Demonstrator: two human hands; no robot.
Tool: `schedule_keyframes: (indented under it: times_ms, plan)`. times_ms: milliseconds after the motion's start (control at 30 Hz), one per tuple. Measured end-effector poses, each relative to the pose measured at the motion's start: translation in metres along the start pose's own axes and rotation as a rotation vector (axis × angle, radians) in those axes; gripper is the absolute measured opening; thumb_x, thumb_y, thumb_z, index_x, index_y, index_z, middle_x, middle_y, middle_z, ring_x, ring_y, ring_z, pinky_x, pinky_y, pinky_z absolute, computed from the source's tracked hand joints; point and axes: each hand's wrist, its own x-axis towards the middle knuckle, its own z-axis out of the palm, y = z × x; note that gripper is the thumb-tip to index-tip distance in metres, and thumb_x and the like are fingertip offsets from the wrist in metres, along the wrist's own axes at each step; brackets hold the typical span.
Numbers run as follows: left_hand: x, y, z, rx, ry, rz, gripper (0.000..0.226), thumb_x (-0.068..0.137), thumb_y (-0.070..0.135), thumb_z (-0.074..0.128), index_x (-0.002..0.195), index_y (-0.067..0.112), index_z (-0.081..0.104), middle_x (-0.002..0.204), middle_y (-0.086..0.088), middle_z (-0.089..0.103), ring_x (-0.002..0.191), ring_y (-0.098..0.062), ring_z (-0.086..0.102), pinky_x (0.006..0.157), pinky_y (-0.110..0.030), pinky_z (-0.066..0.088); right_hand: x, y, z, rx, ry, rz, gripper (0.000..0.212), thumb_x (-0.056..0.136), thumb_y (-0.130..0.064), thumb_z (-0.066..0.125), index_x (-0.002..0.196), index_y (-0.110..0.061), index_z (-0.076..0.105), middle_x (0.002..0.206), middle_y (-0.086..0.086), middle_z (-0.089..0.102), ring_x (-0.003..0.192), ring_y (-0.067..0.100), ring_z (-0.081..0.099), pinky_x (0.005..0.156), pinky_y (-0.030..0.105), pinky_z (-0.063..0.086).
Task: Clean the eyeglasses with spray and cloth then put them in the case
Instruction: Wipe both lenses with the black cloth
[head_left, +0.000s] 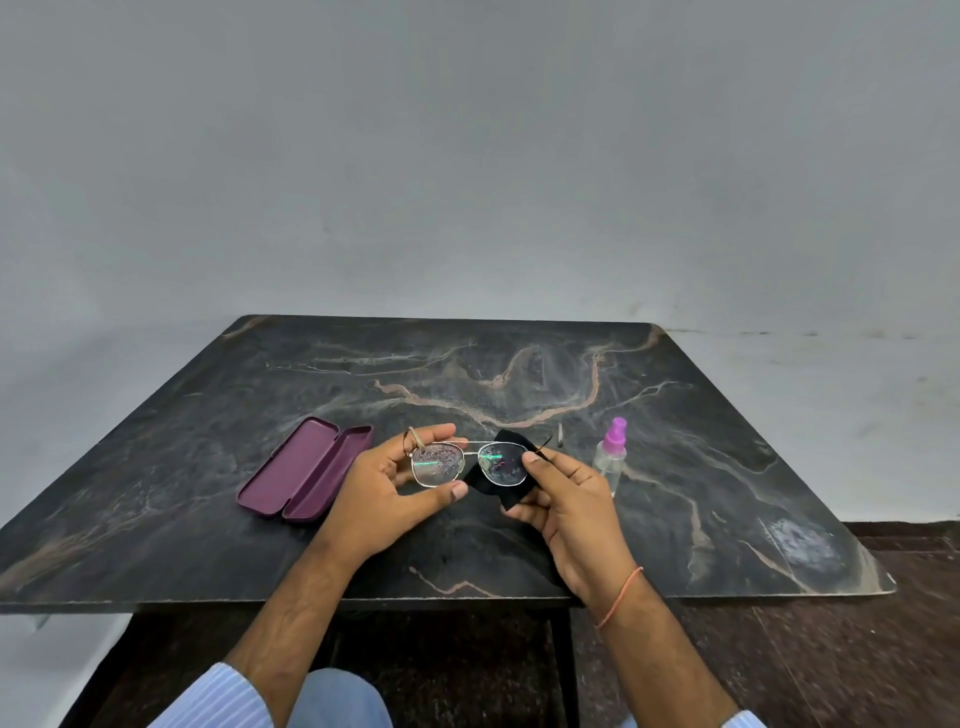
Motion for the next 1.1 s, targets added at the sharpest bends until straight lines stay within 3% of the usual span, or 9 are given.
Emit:
schedule_keyframes:
  times_ms: [100,200,400,533,700,800,967,1100]
  plan:
    - [-0.0007,0.0004,0.0011,0.048,0.02,0.017,0.064,0.072,0.039,0.102,0.131,0.049,0.078,0.128,0.014,0.084,0.122,-0.01,0.079,0.109,-0.023,0.059,-0.0021,-0.0031,-0.0023,0.044,-0.073,0.003,0.018,0.1,-0.02,0.072,0.106,-0.008,0.085,0.103,0.019,0.083,0.074,0.015,0.077,0.064,0.029,0.067]
    - [-0.0021,0.0011,0.0017,0.083,0.026,0.046,0.065,0.073,0.027,0.105,0.128,0.049,0.08,0.124,0.015,0.085,0.12,-0.009,0.081,0.107,-0.021,0.059,-0.0038,-0.005,-0.0033,0.077,-0.147,0.031,0.024,0.098,-0.029,0.074,0.109,-0.011,0.085,0.107,0.017,0.083,0.09,0.021,0.081,0.073,0.034,0.069]
    - [-0.0026,0.0035,0.0024,0.105,0.038,0.075,0.064,0.073,0.031,0.103,0.131,0.041,0.079,0.126,0.016,0.084,0.121,-0.008,0.08,0.105,-0.019,0.059,-0.0047,-0.0056,-0.0038,0.076,-0.237,0.084,0.035,0.106,-0.036,0.061,0.117,-0.011,0.083,0.123,0.021,0.08,0.111,0.029,0.079,0.087,0.038,0.067]
    - [-0.0036,0.004,0.0033,0.082,0.061,0.074,0.067,0.072,0.048,0.102,0.134,0.034,0.08,0.128,0.013,0.084,0.122,-0.011,0.08,0.107,-0.023,0.06,-0.0039,-0.0039,-0.0017,0.028,-0.162,0.047,0.036,0.102,-0.039,0.067,0.113,-0.008,0.084,0.12,0.023,0.08,0.105,0.029,0.081,0.08,0.033,0.067]
    - [-0.003,-0.0012,0.003,0.128,0.075,0.08,0.064,0.074,0.03,0.103,0.133,0.032,0.08,0.126,0.013,0.085,0.12,-0.01,0.081,0.107,-0.023,0.06,-0.0029,-0.0035,0.0003,0.045,-0.038,-0.053,0.024,0.084,-0.033,0.081,0.096,-0.012,0.085,0.103,0.015,0.083,0.089,0.021,0.081,0.071,0.029,0.065]
    - [-0.0028,-0.0013,0.0036,0.127,0.062,0.076,0.063,0.073,0.029,0.103,0.132,0.034,0.081,0.125,0.013,0.085,0.119,-0.01,0.082,0.106,-0.022,0.06,-0.0047,-0.0054,-0.0002,0.072,-0.075,-0.045,0.018,0.09,-0.027,0.077,0.099,-0.015,0.085,0.105,0.013,0.083,0.092,0.019,0.08,0.073,0.031,0.066]
    - [-0.0023,0.0002,0.0026,0.134,0.037,0.077,0.064,0.073,0.029,0.105,0.131,0.041,0.08,0.125,0.016,0.085,0.119,-0.008,0.081,0.106,-0.02,0.06,-0.0059,-0.0062,-0.0037,0.078,-0.212,0.039,0.03,0.106,-0.033,0.064,0.116,-0.011,0.083,0.116,0.015,0.082,0.101,0.02,0.08,0.084,0.036,0.067]
    - [-0.0024,-0.0001,0.0029,0.132,0.038,0.083,0.065,0.072,0.027,0.106,0.13,0.043,0.08,0.124,0.016,0.085,0.118,-0.008,0.081,0.105,-0.021,0.061,-0.0063,-0.0075,-0.0032,0.072,-0.204,0.032,0.036,0.096,-0.04,0.076,0.115,-0.011,0.083,0.118,0.017,0.082,0.103,0.022,0.08,0.083,0.035,0.067]
